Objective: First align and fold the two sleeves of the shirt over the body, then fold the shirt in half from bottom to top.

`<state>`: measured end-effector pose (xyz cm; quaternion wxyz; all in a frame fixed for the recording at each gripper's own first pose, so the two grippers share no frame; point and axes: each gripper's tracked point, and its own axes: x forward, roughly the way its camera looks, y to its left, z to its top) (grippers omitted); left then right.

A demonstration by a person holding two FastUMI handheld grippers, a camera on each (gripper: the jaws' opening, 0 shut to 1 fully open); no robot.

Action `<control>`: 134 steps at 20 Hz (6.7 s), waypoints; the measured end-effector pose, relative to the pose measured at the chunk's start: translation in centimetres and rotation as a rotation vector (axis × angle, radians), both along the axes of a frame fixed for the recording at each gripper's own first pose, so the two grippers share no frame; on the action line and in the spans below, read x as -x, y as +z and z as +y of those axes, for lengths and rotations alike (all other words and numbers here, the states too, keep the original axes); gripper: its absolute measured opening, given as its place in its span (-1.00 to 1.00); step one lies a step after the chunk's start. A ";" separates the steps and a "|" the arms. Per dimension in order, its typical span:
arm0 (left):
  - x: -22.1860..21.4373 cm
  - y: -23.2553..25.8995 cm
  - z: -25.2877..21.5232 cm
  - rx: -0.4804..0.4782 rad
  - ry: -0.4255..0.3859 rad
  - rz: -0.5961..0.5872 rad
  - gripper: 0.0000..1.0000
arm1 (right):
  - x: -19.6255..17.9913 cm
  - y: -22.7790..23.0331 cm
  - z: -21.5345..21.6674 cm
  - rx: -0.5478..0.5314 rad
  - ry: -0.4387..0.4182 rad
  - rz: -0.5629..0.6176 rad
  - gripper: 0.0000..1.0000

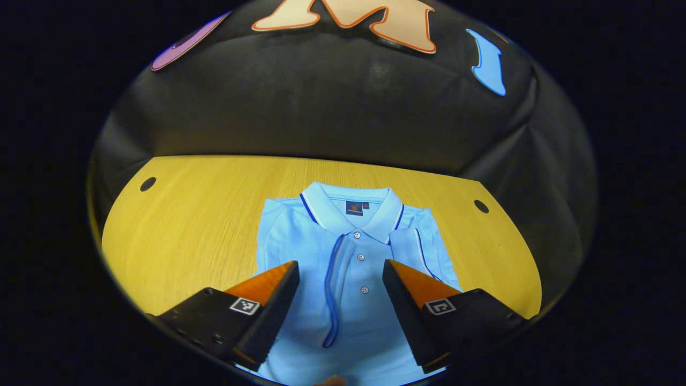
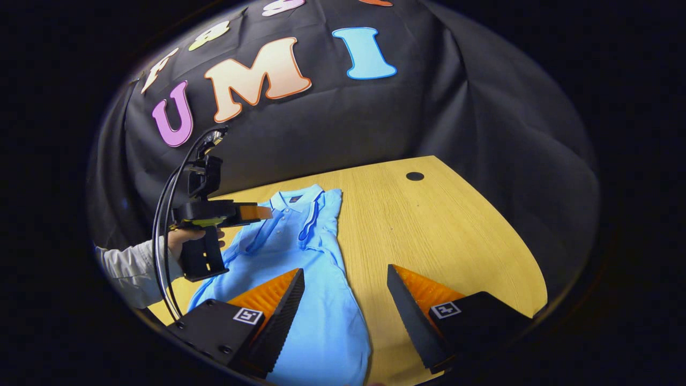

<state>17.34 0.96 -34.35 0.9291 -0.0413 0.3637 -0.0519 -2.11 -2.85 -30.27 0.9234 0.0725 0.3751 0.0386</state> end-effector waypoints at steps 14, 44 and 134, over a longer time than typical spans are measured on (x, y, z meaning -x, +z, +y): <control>14.7 10.1 4.2 -0.086 -0.014 -0.180 0.92 | 5.0 1.8 1.8 0.014 0.129 -0.051 0.94; 40.5 -1.7 11.1 -0.196 0.126 0.143 0.89 | 21.4 -6.6 1.2 0.155 0.242 0.189 0.95; 4.8 22.9 8.1 -0.105 0.090 -0.506 0.92 | -13.6 13.9 7.6 0.130 0.018 -0.455 1.00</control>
